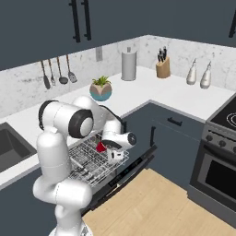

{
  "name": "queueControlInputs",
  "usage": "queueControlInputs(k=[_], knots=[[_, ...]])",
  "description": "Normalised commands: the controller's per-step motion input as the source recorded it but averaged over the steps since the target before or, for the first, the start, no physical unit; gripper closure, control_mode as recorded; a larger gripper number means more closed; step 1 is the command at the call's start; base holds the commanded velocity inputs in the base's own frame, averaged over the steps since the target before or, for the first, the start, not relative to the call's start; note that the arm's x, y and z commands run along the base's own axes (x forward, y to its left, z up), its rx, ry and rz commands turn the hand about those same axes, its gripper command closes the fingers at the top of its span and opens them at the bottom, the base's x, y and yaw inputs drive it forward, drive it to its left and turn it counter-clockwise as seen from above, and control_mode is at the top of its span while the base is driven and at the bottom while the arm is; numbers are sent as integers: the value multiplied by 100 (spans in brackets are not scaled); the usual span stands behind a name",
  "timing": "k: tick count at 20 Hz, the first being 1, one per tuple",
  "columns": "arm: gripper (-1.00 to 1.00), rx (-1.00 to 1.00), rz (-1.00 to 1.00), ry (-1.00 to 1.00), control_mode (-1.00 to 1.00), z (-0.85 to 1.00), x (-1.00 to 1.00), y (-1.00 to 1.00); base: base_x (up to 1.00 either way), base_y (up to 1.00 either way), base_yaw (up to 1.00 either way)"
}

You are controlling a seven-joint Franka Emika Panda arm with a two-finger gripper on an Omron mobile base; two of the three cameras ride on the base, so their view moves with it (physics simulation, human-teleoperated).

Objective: Pick up the cup and bowl from the counter, place them in the dishwasher, and close the dishwasher door.

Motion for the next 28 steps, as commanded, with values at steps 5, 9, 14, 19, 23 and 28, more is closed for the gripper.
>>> queueControlInputs(k=[5,9,14,19,23,28], knots=[[100,10,-2,10,-100,-41,37,37,0,0,0],[100,6,-4,17,-100,-34,53,21,0,0,0],[100,3,-6,23,-100,-44,55,6,0,0,0],[100,4,-7,21,-100,-51,41,3,0,0,0],[100,4,-9,16,-100,-50,21,2,0,0,0],[-100,1,-12,10,-100,-46,0,0,0,0,0]])
